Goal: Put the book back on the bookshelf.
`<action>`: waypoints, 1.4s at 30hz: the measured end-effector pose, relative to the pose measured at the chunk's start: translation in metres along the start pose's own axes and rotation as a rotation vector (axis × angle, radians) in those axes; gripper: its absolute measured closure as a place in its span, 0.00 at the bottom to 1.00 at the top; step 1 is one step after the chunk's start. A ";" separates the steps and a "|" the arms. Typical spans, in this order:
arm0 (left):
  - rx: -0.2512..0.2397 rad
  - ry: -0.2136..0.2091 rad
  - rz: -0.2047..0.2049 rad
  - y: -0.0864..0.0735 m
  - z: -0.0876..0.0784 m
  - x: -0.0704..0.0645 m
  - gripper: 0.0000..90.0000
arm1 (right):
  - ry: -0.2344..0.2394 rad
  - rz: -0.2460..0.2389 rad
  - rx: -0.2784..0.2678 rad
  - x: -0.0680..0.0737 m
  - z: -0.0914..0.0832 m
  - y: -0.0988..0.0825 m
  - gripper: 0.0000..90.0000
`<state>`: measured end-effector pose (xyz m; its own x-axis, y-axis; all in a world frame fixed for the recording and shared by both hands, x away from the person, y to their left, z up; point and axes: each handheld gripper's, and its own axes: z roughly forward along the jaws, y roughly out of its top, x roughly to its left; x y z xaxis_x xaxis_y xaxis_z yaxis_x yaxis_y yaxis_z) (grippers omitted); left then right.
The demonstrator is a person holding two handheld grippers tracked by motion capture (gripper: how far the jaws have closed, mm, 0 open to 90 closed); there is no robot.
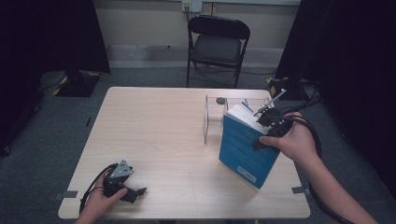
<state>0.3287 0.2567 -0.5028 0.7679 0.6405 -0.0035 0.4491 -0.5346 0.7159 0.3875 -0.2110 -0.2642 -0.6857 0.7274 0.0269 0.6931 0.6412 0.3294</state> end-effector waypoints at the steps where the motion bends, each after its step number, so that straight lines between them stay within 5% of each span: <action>1: 0.000 0.000 0.000 0.000 0.000 0.000 0.00 | -0.005 0.015 0.004 -0.004 -0.001 -0.003 0.68; 42: 0.000 0.000 -0.001 0.000 0.000 0.000 0.00 | -0.045 0.153 0.012 -0.047 -0.018 -0.044 0.69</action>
<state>0.3286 0.2566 -0.5028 0.7674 0.6412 -0.0037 0.4496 -0.5339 0.7162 0.3853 -0.2776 -0.2632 -0.5614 0.8269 0.0329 0.7913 0.5248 0.3137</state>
